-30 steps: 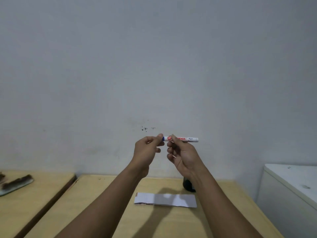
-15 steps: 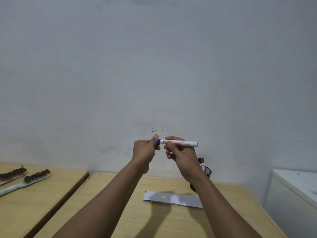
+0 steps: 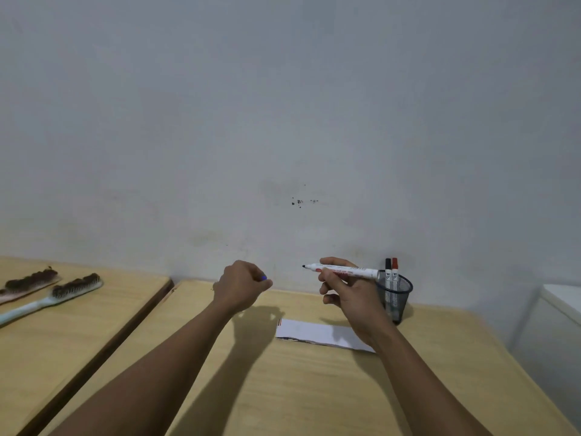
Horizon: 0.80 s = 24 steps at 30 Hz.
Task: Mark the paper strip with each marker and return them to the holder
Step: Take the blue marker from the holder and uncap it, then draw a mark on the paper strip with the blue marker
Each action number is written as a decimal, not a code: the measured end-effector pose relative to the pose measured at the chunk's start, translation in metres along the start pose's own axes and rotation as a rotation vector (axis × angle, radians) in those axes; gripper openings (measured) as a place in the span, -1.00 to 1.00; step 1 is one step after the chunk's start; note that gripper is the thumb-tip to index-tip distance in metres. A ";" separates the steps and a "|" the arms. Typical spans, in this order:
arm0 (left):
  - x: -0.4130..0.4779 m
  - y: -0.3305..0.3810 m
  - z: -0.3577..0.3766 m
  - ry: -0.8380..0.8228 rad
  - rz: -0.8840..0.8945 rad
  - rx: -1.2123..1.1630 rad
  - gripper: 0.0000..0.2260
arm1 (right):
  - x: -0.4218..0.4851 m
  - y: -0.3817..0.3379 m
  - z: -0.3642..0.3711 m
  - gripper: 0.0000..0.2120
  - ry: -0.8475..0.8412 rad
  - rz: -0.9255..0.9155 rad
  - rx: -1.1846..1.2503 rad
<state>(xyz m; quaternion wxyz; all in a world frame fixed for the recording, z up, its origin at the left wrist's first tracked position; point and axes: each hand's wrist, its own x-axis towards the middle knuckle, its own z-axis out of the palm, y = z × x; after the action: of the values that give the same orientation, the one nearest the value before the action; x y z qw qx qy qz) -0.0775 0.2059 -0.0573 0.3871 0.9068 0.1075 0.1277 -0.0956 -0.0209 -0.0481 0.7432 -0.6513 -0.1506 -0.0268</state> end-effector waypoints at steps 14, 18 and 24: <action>0.020 -0.075 0.060 -0.004 -0.036 0.139 -0.70 | 0.020 0.063 -0.003 -0.83 0.012 0.110 -0.041; 0.015 -0.064 0.053 0.043 0.014 0.157 -0.67 | 0.025 0.064 -0.002 -0.85 0.017 0.096 -0.047; -0.027 -0.061 0.066 0.190 0.278 0.284 -0.82 | 0.034 0.088 0.015 -0.83 -0.001 0.133 -0.255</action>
<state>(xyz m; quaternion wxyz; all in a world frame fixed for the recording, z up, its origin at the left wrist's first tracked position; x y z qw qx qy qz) -0.0878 0.1954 -0.1498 0.2223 0.9422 0.0343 0.2485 -0.0448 0.0124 -0.1222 0.6546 -0.7489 -0.1030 0.0040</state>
